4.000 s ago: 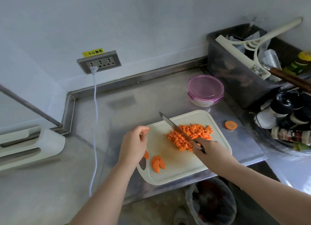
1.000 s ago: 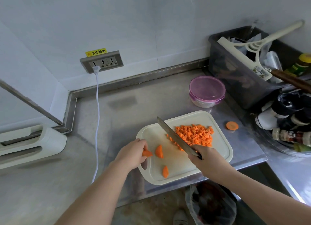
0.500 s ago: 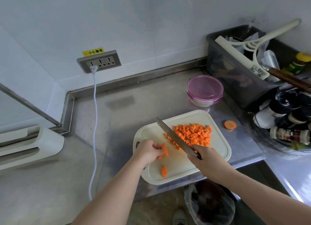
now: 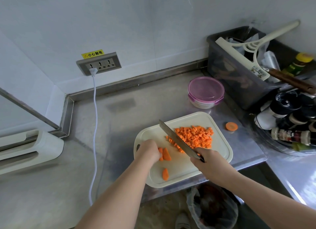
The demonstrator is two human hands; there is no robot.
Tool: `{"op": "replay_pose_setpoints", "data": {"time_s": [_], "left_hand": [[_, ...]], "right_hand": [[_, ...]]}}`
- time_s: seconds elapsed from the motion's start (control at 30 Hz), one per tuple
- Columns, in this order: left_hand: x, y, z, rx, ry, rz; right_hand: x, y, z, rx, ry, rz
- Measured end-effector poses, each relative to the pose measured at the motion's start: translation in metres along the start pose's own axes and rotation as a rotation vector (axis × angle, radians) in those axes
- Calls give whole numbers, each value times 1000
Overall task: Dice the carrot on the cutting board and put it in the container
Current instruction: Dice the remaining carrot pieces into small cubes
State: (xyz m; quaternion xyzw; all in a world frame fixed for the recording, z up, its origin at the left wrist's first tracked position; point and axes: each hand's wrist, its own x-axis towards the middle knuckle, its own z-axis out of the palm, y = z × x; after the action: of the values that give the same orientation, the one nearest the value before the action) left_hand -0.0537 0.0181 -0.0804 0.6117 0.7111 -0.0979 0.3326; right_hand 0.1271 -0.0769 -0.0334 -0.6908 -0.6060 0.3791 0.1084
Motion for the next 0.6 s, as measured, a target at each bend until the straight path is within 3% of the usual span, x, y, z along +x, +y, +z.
{"op": "replay_pose_setpoints", "data": {"time_s": [0.23, 0.37, 0.5, 0.6], "left_hand": [[-5, 5, -5, -11, -31, -5], [-4, -6, -10, -331, -5, -22], [-6, -5, -7, -726, -137, -97], [-9, 0, 2, -695, -95, -72]], "right_hand": [[1, 3, 2, 10, 5, 6], [1, 6, 1, 12, 14, 5], [1, 7, 2, 9, 11, 6], [2, 5, 2, 8, 0, 3]]}}
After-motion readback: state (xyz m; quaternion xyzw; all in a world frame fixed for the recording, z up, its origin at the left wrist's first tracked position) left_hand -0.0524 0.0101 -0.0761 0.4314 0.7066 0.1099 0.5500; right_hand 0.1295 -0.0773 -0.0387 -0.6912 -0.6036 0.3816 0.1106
